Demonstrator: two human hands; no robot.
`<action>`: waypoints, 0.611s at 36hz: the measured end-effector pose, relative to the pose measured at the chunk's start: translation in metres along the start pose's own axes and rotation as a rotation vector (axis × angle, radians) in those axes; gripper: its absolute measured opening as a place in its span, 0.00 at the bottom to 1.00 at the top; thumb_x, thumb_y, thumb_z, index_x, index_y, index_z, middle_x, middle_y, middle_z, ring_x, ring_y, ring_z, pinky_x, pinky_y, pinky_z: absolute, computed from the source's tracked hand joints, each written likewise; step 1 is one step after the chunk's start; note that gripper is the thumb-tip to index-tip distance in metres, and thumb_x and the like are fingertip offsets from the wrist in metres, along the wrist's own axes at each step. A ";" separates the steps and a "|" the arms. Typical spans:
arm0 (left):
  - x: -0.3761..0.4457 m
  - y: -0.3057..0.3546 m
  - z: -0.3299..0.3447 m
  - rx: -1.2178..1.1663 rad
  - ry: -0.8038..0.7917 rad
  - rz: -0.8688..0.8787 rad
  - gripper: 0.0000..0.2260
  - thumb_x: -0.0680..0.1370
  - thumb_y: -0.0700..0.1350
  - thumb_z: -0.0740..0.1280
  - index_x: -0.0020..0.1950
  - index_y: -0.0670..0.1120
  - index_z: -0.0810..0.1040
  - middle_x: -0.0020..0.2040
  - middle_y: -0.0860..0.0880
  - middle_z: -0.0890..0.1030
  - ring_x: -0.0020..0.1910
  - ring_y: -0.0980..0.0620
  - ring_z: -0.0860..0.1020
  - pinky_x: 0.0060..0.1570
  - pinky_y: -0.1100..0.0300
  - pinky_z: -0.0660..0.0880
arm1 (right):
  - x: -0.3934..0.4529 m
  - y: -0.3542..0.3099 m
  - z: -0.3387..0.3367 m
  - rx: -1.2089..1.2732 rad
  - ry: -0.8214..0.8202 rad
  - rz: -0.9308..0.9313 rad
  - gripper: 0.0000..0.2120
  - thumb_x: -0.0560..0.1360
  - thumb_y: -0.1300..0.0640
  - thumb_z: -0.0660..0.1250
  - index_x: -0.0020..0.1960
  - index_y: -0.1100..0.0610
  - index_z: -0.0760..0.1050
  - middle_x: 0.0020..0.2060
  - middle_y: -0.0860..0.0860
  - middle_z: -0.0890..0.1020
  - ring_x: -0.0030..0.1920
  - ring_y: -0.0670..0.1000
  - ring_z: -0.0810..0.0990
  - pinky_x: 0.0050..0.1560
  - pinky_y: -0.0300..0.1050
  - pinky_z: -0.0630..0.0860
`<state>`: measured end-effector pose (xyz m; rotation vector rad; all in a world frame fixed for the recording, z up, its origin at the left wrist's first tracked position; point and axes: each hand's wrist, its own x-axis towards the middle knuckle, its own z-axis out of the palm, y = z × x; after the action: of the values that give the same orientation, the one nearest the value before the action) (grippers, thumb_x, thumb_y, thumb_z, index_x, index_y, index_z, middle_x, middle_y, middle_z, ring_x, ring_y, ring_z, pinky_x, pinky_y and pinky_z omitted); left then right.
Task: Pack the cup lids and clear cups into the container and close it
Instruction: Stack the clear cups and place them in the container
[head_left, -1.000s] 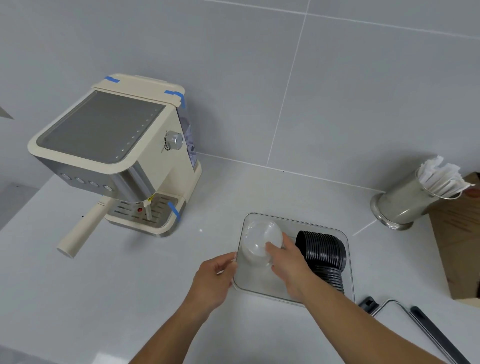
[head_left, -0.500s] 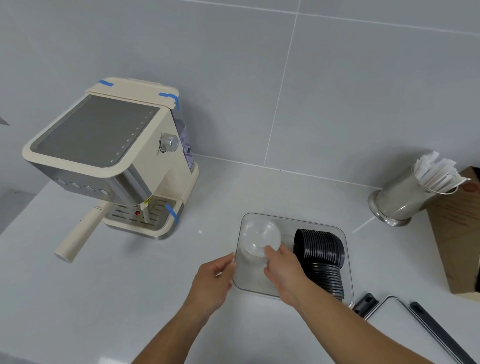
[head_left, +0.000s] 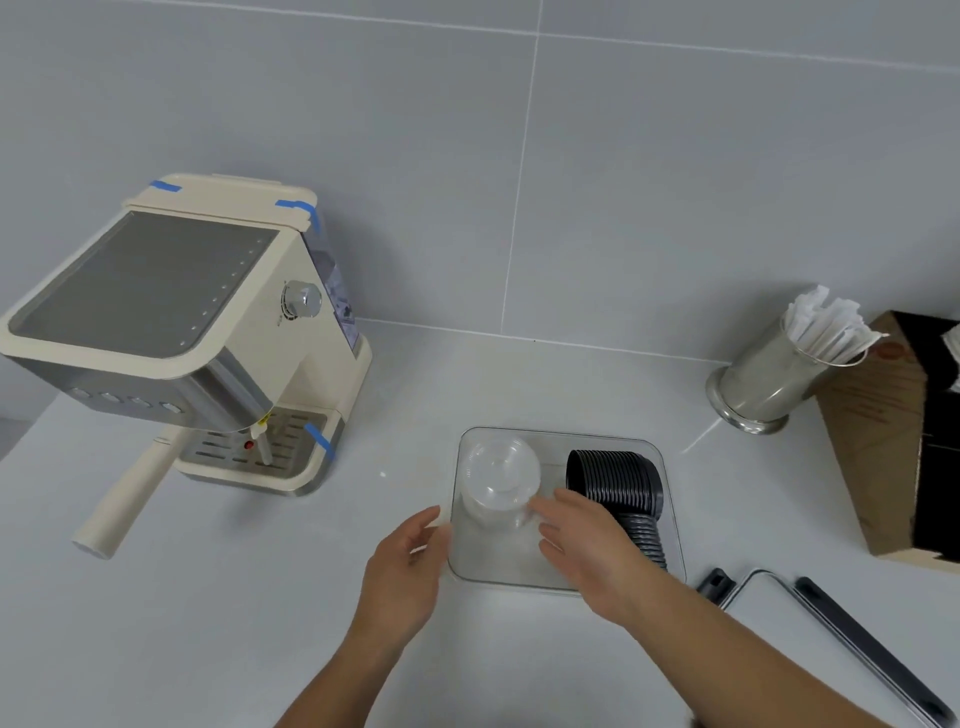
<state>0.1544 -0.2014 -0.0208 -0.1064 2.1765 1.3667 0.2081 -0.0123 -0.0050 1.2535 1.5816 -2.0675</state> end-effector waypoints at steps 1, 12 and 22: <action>-0.002 0.002 0.000 0.024 0.023 0.031 0.15 0.80 0.51 0.64 0.68 0.56 0.74 0.60 0.55 0.79 0.58 0.54 0.77 0.57 0.62 0.71 | -0.011 -0.001 -0.008 -0.030 -0.009 -0.027 0.32 0.76 0.57 0.69 0.76 0.62 0.60 0.71 0.63 0.70 0.71 0.59 0.70 0.74 0.53 0.66; -0.014 0.057 0.051 0.136 -0.130 0.326 0.08 0.79 0.45 0.67 0.56 0.55 0.79 0.51 0.59 0.81 0.49 0.68 0.78 0.51 0.77 0.73 | -0.048 -0.005 -0.078 -0.874 0.213 -0.457 0.23 0.75 0.53 0.71 0.69 0.47 0.73 0.68 0.43 0.74 0.64 0.37 0.69 0.61 0.20 0.55; 0.012 0.089 0.112 0.377 -0.192 0.355 0.08 0.78 0.46 0.66 0.55 0.49 0.81 0.49 0.48 0.83 0.51 0.47 0.82 0.56 0.51 0.77 | -0.035 0.012 -0.093 -1.217 0.154 -0.455 0.32 0.75 0.46 0.68 0.77 0.46 0.62 0.77 0.41 0.61 0.75 0.43 0.61 0.73 0.37 0.57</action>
<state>0.1594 -0.0613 0.0091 0.5533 2.3141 1.0610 0.2806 0.0554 0.0093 0.5906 2.6738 -0.7216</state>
